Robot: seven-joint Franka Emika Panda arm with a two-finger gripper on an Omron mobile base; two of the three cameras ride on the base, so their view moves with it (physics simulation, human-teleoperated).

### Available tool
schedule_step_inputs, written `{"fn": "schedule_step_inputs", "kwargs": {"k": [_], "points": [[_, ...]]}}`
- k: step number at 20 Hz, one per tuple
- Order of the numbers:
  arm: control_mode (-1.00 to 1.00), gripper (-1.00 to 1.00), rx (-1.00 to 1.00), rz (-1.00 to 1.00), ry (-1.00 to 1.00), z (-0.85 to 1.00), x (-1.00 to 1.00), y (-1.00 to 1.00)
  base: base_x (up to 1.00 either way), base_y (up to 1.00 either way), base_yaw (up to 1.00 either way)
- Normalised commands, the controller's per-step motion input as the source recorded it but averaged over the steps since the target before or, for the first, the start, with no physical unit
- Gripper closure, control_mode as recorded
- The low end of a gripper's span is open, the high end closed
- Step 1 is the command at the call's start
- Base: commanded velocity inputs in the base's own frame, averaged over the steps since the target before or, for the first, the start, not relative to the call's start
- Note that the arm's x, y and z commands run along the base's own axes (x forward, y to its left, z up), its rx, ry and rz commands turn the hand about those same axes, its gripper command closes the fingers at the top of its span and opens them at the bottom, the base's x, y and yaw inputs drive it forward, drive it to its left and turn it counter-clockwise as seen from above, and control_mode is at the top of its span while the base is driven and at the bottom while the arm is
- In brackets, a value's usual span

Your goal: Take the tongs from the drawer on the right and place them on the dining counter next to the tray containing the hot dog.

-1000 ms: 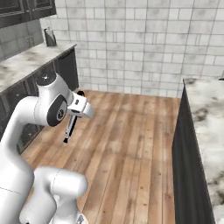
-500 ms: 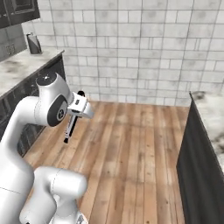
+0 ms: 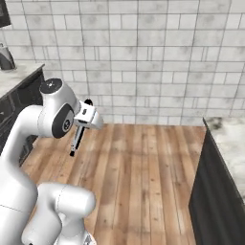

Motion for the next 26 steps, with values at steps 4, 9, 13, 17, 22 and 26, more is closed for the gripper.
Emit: {"fn": "schedule_step_inputs", "kwargs": {"k": [4, 9, 13, 17, 22, 26], "points": [[1.00, 1.00, 0.00, 0.00, 0.00, 0.00, 0.00, 0.00, 1.00, 0.13, -0.23], [1.00, 1.00, 0.00, 0.00, 0.00, 0.00, 0.00, 0.00, 1.00, 0.20, -0.24], [1.00, 1.00, 0.00, 0.00, 0.00, 0.00, 0.00, 0.00, 1.00, 0.19, -0.28], [1.00, 1.00, 0.00, 0.00, 0.00, 0.00, 0.00, 0.00, 1.00, 0.18, -0.34], [1.00, 1.00, 0.00, 0.00, 0.00, 0.00, 0.00, 0.00, 0.99, 0.21, -0.47], [1.00, 1.00, 0.00, 0.00, 0.00, 0.00, 0.00, 0.00, 0.69, 0.34, -0.71]]}}
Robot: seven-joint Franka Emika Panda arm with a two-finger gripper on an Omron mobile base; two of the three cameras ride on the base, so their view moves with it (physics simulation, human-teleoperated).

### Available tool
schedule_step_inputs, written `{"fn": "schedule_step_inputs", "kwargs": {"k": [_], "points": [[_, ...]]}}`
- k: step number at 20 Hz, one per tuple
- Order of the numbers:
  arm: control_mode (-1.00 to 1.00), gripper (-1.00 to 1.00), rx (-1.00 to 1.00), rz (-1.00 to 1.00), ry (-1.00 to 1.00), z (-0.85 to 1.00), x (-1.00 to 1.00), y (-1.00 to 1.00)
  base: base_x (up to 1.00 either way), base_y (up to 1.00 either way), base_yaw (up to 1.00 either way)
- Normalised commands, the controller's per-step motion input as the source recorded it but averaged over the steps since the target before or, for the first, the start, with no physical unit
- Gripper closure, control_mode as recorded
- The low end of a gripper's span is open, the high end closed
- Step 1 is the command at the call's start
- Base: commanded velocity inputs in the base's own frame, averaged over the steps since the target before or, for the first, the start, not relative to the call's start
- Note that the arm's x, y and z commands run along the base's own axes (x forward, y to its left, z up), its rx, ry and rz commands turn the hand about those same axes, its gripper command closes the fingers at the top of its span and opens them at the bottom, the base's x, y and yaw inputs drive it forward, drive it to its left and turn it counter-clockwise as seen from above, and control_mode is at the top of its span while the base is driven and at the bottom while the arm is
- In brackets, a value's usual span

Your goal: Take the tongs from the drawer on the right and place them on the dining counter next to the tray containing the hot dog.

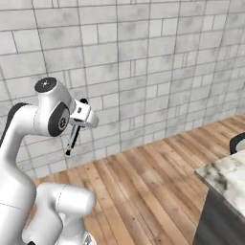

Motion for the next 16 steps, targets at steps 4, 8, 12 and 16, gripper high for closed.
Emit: {"fn": "schedule_step_inputs", "kwargs": {"k": [4, 8, 12, 16], "points": [[1.00, 1.00, 0.00, 0.00, 0.00, 0.00, 0.00, 0.00, 0.43, 0.36, -0.81], [1.00, 1.00, 0.00, 0.00, 0.00, 0.00, 0.00, 0.00, 0.61, 0.39, -0.75], [1.00, 1.00, 0.00, 0.00, 0.00, 0.00, 0.00, 0.00, 0.88, 0.52, -0.65], [1.00, 1.00, 0.00, 0.00, 0.00, 0.00, 0.00, 0.00, 1.00, 0.68, -0.45]]}}
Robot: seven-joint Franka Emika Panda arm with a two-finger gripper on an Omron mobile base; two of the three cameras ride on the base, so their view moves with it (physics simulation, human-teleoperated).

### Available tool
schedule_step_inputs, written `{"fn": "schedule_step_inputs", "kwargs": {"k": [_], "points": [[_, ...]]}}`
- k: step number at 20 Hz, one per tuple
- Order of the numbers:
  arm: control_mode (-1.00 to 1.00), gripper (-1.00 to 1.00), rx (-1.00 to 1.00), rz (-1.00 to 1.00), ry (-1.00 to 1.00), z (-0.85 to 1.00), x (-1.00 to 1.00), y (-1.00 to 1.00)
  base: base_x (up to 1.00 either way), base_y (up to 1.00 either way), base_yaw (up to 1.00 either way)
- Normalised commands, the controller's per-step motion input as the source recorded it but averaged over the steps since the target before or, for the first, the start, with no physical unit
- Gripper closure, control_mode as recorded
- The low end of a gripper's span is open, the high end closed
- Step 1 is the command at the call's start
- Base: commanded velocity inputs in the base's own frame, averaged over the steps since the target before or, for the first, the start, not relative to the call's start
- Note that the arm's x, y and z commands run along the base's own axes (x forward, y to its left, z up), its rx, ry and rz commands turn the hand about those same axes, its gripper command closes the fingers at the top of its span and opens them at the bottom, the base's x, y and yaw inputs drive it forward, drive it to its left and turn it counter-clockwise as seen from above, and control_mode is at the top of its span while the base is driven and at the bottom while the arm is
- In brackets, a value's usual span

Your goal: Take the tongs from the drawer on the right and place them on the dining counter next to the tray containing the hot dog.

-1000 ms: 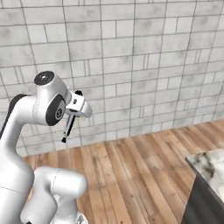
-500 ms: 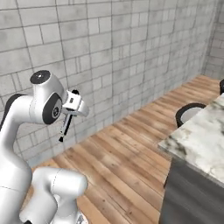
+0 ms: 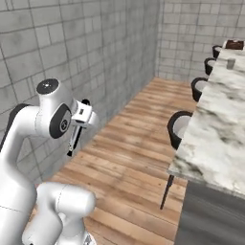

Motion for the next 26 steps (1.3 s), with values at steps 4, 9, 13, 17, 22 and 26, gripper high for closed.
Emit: {"fn": "schedule_step_inputs", "kwargs": {"k": [4, 9, 13, 17, 22, 26], "points": [[1.00, 1.00, 0.00, 0.00, 0.00, 0.00, 0.00, 0.00, 1.00, 0.56, -0.37], [1.00, 1.00, 0.00, 0.00, 0.00, 0.00, 0.00, 0.00, 1.00, 0.44, -0.31], [1.00, 1.00, 0.00, 0.00, 0.00, 0.00, 0.00, 0.00, 1.00, 0.43, -0.19], [1.00, 1.00, 0.00, 0.00, 0.00, 0.00, 0.00, 0.00, 1.00, 0.38, -0.10], [1.00, 1.00, 0.00, 0.00, 0.00, 0.00, 0.00, 0.00, 1.00, 0.15, -0.05], [1.00, 1.00, 0.00, 0.00, 0.00, 0.00, 0.00, 0.00, 1.00, 0.05, -0.05]]}}
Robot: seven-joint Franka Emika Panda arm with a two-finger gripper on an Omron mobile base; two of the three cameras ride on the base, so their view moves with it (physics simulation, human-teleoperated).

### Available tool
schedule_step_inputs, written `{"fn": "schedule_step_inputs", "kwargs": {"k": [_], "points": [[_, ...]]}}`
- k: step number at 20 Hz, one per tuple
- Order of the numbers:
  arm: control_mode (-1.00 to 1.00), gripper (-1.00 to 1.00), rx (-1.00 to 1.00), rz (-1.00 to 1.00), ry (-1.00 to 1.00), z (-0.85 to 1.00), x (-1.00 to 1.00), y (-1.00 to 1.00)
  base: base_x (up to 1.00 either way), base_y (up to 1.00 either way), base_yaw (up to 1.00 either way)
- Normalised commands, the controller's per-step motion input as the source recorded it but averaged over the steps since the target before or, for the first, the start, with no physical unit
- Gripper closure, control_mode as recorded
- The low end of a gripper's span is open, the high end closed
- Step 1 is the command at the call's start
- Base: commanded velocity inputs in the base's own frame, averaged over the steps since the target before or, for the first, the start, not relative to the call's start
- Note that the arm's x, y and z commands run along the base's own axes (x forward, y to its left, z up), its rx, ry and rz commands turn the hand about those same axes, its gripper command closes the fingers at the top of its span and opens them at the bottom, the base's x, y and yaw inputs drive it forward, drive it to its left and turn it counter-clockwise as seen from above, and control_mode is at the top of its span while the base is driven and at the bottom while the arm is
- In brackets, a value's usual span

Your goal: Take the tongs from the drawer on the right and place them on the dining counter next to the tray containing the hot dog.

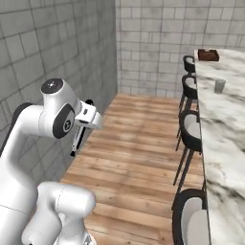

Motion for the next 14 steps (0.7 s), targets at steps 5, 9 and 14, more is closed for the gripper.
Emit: {"fn": "schedule_step_inputs", "kwargs": {"k": [5, 9, 14], "points": [[1.00, 1.00, 0.00, 0.00, 0.00, 0.00, 0.00, 0.00, 1.00, 0.12, -0.07], [1.00, 1.00, 0.00, 0.00, 0.00, 0.00, 0.00, 0.00, 1.00, 0.21, -0.09], [1.00, 1.00, 0.00, 0.00, 0.00, 0.00, 0.00, 0.00, 1.00, 0.21, -0.10]]}}
